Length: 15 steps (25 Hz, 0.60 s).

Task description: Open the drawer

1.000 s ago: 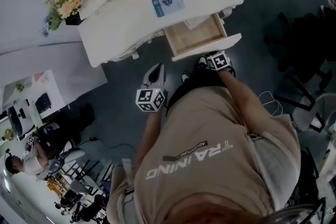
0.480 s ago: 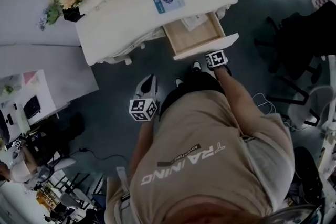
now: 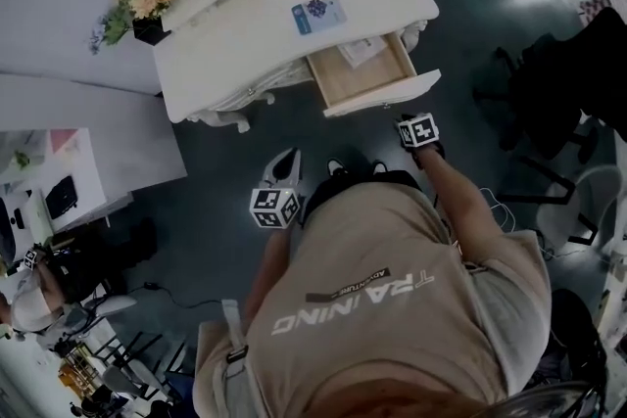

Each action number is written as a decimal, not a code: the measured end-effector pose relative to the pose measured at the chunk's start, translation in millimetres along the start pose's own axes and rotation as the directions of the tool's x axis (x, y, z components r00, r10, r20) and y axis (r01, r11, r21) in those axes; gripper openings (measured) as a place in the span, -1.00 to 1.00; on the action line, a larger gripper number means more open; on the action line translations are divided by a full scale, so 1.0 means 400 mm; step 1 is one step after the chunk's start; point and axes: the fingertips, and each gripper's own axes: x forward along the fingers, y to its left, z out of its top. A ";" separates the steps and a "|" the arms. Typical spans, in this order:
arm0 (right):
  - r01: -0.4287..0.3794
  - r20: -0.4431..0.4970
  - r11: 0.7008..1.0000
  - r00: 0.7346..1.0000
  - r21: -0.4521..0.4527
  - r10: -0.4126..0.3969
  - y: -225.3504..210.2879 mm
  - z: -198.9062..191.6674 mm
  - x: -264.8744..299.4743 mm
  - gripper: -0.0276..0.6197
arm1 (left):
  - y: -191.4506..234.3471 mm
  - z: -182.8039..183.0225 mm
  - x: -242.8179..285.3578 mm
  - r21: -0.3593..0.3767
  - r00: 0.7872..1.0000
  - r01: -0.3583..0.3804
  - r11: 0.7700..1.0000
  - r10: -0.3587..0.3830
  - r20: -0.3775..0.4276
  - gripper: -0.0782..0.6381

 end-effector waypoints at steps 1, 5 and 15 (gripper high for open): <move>-0.016 0.008 0.999 1.000 -0.029 0.017 0.005 -0.004 -0.026 -0.50 | -0.023 0.003 0.012 0.005 1.000 0.010 1.000 -0.010 -0.004 -0.76; -0.115 0.079 0.986 0.989 -0.123 0.125 0.036 -0.031 -0.135 -0.62 | -0.145 0.017 0.065 0.046 0.998 0.058 0.997 -0.057 -0.020 -0.76; -0.280 0.286 0.921 0.890 -0.270 0.354 0.067 -0.045 -0.351 -0.91 | -0.393 0.098 0.173 0.121 0.999 0.033 0.992 -0.038 0.035 -0.76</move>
